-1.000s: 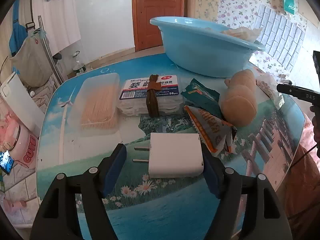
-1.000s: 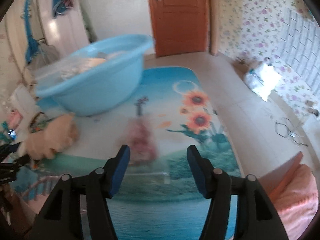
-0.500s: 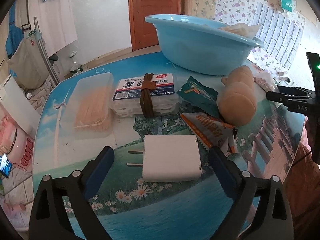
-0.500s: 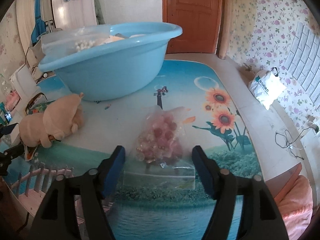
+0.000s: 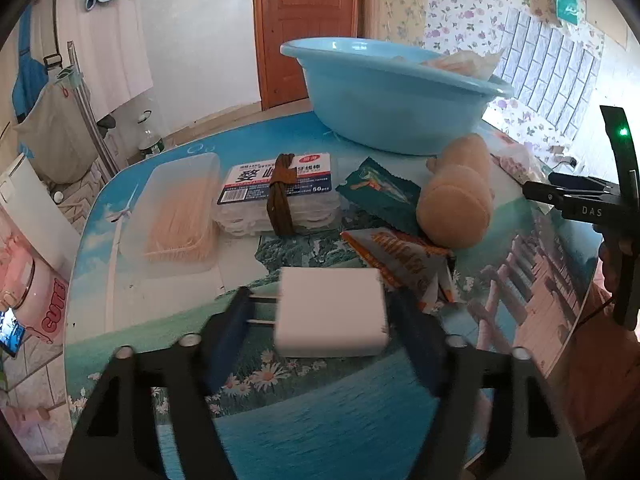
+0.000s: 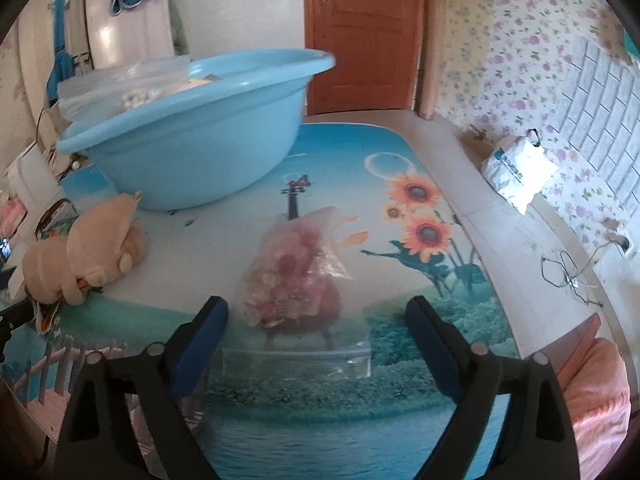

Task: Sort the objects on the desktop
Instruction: 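Lift and carry the adapter and zip bag over the basin with both tools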

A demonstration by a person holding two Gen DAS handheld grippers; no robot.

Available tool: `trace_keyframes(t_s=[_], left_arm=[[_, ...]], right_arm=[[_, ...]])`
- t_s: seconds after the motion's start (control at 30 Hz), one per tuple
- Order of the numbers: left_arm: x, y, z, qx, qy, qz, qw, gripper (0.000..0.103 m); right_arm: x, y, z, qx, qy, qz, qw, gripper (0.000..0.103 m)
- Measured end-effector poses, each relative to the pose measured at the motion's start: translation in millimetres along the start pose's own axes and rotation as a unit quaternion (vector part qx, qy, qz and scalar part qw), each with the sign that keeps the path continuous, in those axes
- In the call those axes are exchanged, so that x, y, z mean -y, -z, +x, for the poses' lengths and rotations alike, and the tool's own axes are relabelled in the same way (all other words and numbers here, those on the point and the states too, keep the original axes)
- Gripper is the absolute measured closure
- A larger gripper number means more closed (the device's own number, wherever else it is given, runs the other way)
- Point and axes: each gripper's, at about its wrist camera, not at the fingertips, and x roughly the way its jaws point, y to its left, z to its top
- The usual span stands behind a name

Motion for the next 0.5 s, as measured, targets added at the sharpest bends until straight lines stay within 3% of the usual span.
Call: trace_keyframes(t_s=[0.03,0.1,0.23,0.27,0.3,0.33,0.5], left_arm=[[-0.3,0.1,-0.6,0.0,0.0,0.0,1.0,0.044],[-0.4,1.1,-0.1,0.001,0.0,-0.001,1.0,0.044],[-1.2,1.7,-0.2,0.001,-0.001,-0.005,1.0,0.044],[-1.2,1.4,-0.7,0.0,0.001,-0.006,1.0,0.044],[-1.8,1.5,-1.7,0.0,0.003,-0.007,1.0,0.044],[-2.4,1.6,-3.1,0.002,0.002,-0.007,1.0,0.044],[-2.6,-2.6,-14.1,0.019,0.002,-0.008,0.9998,0.044]], right_arm=[[1.5,-1.0,-0.7,0.001,-0.002,0.003,1.0,0.021],[3.2,-1.8,-3.2,0.004,-0.007,0.004,1.0,0.038],[4.6,-1.3,-6.1,0.004,-0.017,0.001,1.0,0.047],[5.5,-0.8,-7.1,0.005,-0.022,0.003,1.0,0.054],[6.3,0.2,-8.5,0.006,-0.03,0.004,1.0,0.071],[5.2,1.4,-9.8,0.007,-0.034,0.001,0.999,0.076],[-0.4,0.3,-19.8,0.025,-0.052,-0.016,0.998,0.083]])
